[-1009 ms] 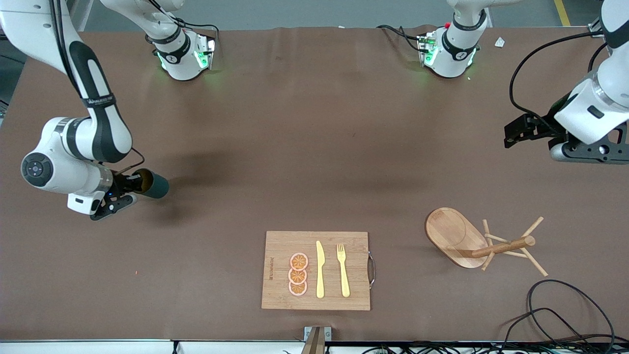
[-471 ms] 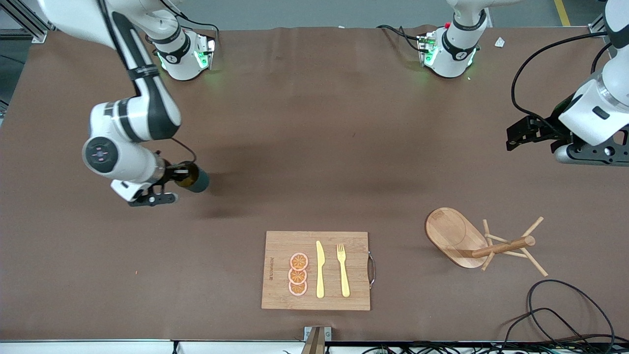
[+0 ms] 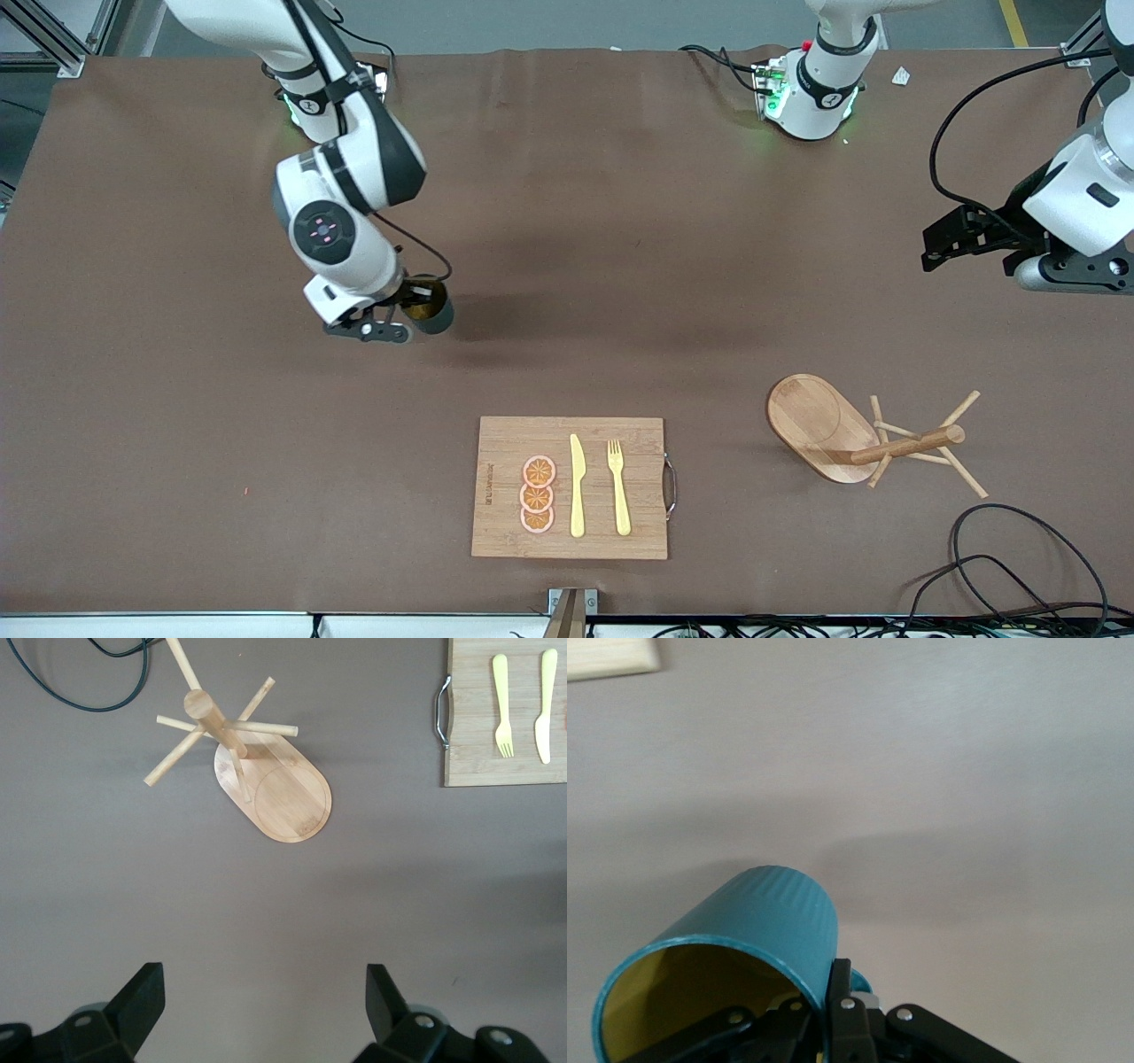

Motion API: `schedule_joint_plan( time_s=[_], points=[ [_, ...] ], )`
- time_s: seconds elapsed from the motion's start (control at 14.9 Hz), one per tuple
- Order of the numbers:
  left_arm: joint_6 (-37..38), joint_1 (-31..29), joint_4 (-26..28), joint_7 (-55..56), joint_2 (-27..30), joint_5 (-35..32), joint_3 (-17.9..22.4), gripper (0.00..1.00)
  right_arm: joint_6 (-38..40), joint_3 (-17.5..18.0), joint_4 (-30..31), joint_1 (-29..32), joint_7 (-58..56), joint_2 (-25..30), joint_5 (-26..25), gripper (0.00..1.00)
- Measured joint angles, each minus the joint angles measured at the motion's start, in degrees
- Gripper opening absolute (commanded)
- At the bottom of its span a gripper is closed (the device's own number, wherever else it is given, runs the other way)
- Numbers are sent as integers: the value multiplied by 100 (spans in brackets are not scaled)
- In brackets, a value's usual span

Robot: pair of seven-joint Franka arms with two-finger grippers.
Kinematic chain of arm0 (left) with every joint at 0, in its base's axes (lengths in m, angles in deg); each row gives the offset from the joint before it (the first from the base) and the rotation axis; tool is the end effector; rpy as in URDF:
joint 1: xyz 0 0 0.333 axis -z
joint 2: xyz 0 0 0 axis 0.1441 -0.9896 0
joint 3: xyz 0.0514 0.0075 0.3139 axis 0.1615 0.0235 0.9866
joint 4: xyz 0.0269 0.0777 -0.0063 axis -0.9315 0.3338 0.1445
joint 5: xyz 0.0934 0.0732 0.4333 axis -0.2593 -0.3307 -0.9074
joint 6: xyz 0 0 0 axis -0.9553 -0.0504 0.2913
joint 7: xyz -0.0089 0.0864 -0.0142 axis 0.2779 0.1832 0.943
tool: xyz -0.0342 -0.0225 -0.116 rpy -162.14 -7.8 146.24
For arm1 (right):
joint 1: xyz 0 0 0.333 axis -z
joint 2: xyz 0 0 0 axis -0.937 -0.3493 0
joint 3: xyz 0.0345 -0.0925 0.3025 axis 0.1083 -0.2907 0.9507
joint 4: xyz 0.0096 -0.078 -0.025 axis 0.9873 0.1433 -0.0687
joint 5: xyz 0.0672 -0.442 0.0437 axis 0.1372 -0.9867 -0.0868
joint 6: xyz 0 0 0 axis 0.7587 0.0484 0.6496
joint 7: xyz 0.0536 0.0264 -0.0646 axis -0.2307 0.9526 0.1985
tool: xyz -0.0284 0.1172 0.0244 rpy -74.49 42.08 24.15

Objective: Pass cup and hang on rack
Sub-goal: 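Carry the teal mug with the right gripper toward the table middle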

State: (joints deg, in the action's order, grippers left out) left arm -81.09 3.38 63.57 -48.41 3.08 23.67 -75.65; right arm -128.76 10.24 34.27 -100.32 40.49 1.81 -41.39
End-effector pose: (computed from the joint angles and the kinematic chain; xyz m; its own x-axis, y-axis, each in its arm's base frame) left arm 0.6403 -0.0866 0.6105 0.9978 -0.0650 0.0160 -0.0654 -0.9975 0.0249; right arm 0.5606 0.3052 0.2759 0.9798 -0.1534 -0.1282 -0.1480 -0.9877 0.0505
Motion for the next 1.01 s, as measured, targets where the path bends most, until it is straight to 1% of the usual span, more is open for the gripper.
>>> schedule_joint_plan(
  time_s=[0.27, 0.4, 0.54, 0.81, 1.01],
  points=[
    [0, -7, 0, 0, 0, 0, 2, 100, -371, -1, -29, -571, 386, -30, 180, 0],
    [0, -21, 0, 0, 0, 0, 4, 100, -682, -3, -29, -847, 461, -132, 346, 0],
    [0, -32, 0, 0, 0, 0, 7, 100, -894, -5, -95, -1113, 645, -312, 371, 0],
    [1, -32, 0, 2, 0, 0, 5, 100, -955, -6, -681, -1555, 1185, -893, 378, 0],
    [3, -32, 0, 4, 0, 0, 5, 100, -954, -8, -1135, -1750, 1336, -1330, 381, 0]
  ],
)
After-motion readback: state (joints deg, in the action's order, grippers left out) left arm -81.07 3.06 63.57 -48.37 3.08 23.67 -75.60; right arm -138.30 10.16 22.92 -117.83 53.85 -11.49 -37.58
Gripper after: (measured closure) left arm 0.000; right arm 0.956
